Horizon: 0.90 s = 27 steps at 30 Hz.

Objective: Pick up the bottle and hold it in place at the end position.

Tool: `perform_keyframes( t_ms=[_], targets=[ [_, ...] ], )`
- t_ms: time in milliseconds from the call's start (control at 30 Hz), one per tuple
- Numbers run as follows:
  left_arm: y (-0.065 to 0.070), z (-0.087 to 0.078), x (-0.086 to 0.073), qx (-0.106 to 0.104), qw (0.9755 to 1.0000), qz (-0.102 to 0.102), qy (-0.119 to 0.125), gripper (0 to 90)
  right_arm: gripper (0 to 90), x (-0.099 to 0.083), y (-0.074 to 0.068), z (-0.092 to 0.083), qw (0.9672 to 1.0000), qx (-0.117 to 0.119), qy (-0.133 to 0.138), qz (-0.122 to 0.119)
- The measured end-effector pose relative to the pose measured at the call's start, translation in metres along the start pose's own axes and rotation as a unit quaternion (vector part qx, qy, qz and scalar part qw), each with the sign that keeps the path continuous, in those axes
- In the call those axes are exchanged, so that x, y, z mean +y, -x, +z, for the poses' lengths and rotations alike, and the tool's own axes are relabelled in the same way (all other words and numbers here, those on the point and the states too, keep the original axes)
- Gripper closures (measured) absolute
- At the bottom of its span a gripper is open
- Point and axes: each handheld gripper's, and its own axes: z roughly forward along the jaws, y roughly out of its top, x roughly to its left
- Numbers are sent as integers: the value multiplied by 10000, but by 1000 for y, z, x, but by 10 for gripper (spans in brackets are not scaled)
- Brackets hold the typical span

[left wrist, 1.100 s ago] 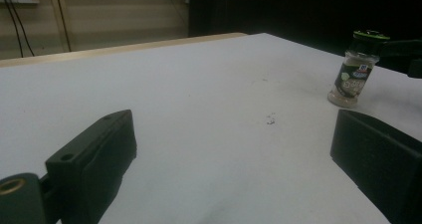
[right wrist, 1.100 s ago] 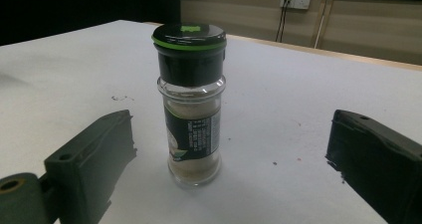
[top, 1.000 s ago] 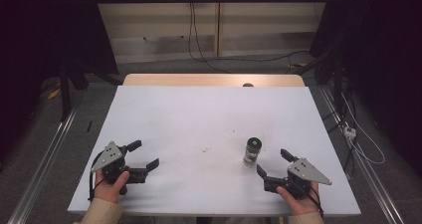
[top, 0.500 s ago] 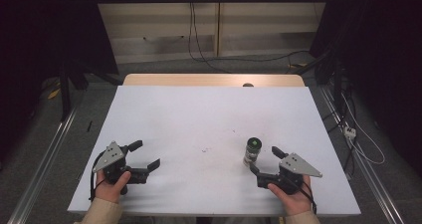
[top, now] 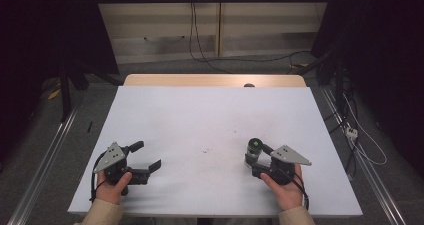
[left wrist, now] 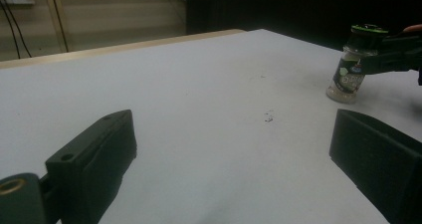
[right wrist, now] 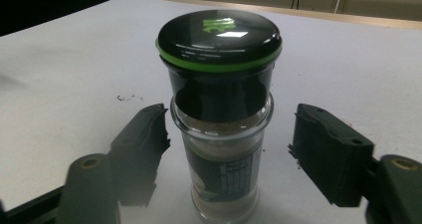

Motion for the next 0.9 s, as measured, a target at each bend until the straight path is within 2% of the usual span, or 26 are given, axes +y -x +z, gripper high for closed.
perform_keyframes(
  t_ms=[200, 367, 400, 600, 900],
  targets=[
    [-1, 0, 0, -28, 10000, 30, -21, 43, 407, 1, -1, 8, 9999, -48, -96, -25],
    [-1, 1, 0, -36, 10000, -15, 12, 42, 444, 2, -2, 13, 9998, -45, -178, -83],
    [-1, 1, 0, -33, 10000, 17, -21, 43, 481, 1, -2, 15, 9998, -19, -204, -86],
    [-1, 2, -1, -29, 10000, 9, -25, 43, 526, 2, -3, 15, 9997, -1, -195, -142],
    [-1, 2, -1, -30, 10000, 7, -51, 43, 535, 3, -3, 15, 9993, -27, -180, -331]
  ],
)
